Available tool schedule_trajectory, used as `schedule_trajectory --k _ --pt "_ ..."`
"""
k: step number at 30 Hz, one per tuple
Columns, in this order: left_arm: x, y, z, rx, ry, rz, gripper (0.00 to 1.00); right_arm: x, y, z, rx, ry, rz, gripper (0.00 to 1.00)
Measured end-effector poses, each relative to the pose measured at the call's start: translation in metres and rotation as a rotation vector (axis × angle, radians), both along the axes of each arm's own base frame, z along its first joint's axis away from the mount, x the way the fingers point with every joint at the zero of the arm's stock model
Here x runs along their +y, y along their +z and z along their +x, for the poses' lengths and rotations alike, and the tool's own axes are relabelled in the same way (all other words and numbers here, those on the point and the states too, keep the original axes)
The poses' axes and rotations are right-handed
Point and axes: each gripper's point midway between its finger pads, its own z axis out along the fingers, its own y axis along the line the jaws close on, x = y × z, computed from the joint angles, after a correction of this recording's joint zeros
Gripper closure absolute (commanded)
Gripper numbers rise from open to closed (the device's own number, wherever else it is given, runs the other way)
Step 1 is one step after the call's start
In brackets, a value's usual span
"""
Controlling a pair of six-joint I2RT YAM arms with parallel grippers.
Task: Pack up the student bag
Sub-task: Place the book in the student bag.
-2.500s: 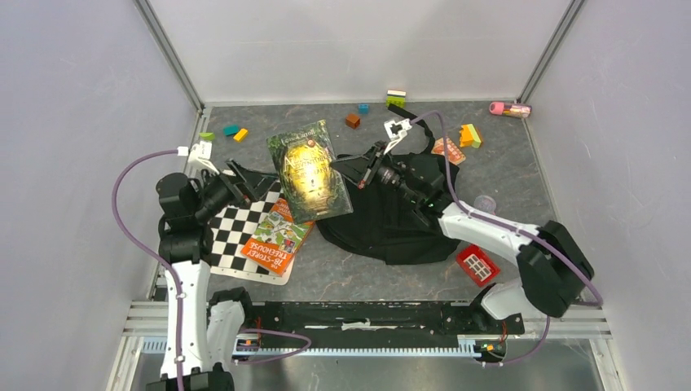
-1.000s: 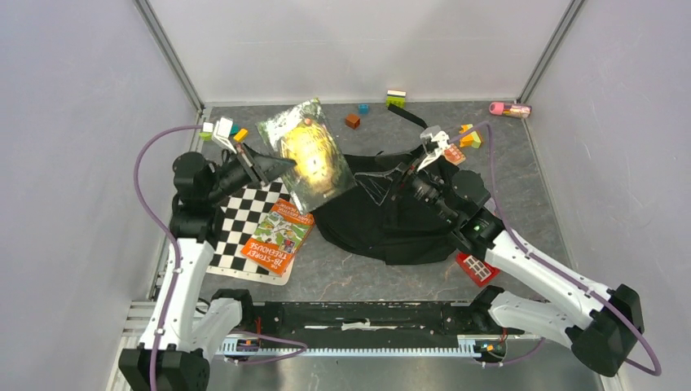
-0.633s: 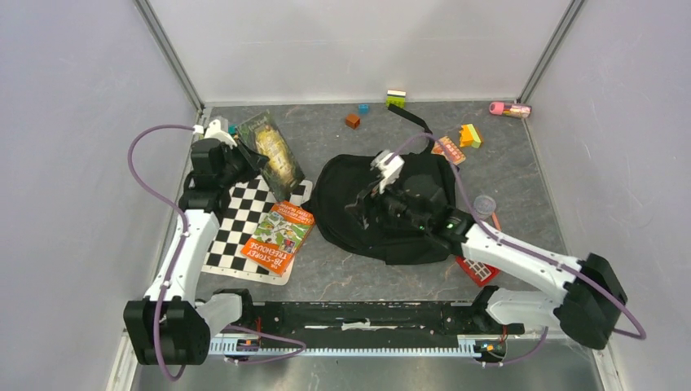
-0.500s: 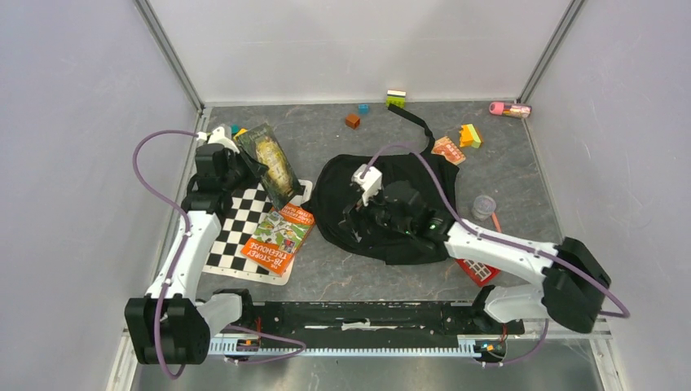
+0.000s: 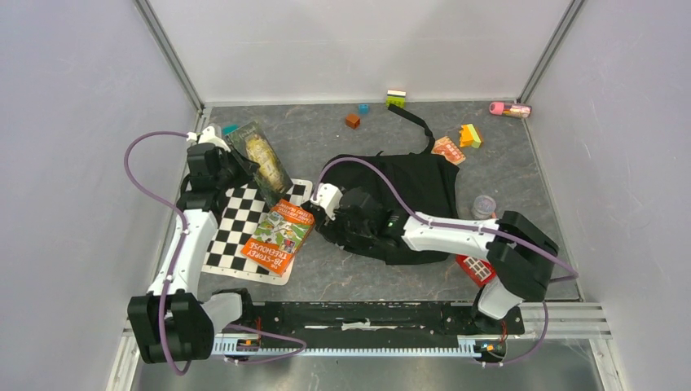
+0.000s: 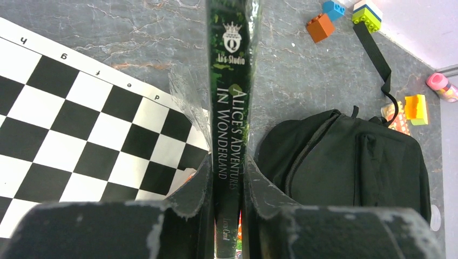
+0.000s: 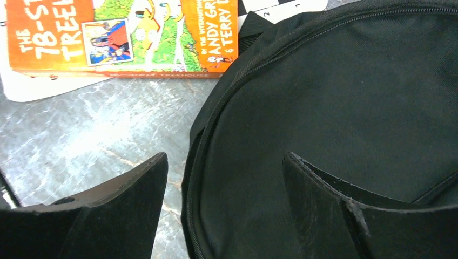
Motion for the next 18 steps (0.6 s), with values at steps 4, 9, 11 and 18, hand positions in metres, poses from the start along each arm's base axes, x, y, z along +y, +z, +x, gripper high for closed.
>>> schedule_trajectory --k 4,9,11,18 --pt "0.001 0.001 0.001 -0.007 -0.003 -0.006 0.98 0.004 -0.009 0.012 -0.036 -0.029 -0.064 0.22" --pt "0.001 0.003 0.003 -0.018 -0.007 -0.009 0.98 0.000 -0.023 0.021 -0.071 -0.063 -0.149 0.34" --pt "0.000 0.002 0.004 -0.015 -0.011 -0.012 0.98 -0.001 -0.031 0.022 -0.081 -0.071 -0.181 0.56" --pt "-0.002 0.000 0.004 -0.008 -0.026 -0.020 0.98 -0.010 -0.030 0.028 -0.159 -0.122 -0.247 1.00"
